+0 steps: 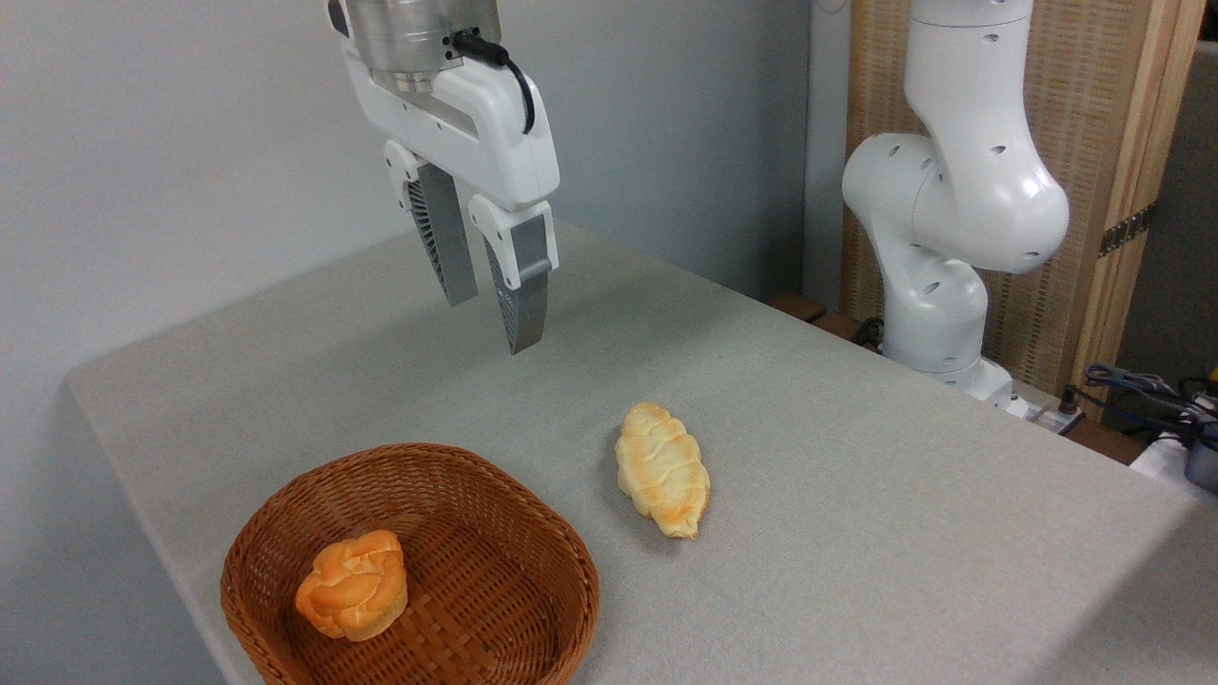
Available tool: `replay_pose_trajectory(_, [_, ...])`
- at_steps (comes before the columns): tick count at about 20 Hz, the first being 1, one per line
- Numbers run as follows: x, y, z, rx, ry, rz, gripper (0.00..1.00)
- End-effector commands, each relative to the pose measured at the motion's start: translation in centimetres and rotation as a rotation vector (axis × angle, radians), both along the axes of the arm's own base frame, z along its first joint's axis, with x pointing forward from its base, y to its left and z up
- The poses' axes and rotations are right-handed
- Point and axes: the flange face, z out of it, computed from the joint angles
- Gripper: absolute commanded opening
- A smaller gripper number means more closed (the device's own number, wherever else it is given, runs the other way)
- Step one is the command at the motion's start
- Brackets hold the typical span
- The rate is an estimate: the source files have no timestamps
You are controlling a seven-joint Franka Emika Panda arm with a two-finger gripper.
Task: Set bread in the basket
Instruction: 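Move the open gripper down over the pale yellow bread roll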
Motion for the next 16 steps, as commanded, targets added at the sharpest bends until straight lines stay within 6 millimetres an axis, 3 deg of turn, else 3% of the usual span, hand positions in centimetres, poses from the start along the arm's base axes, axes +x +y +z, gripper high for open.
replay_pose_trajectory(1, [0.1, 0.5, 0.5, -0.012, -0.007, 0.011, 1.0])
replay_pose_trajectory(10, [-0.1, -0.1, -0.3, -0.012, 0.002, 0.0, 1.0])
replay_pose_trajectory(12, [-1.2, -0.8, -1.5, -0.013, -0.029, -0.009, 1.0])
replay_pose_trajectory(14, [-3.5, 1.0, -3.9, -0.011, -0.094, 0.026, 1.0])
replay_pose_trajectory(16, [-4.9, 0.5, -6.5, 0.005, -0.109, -0.017, 1.0])
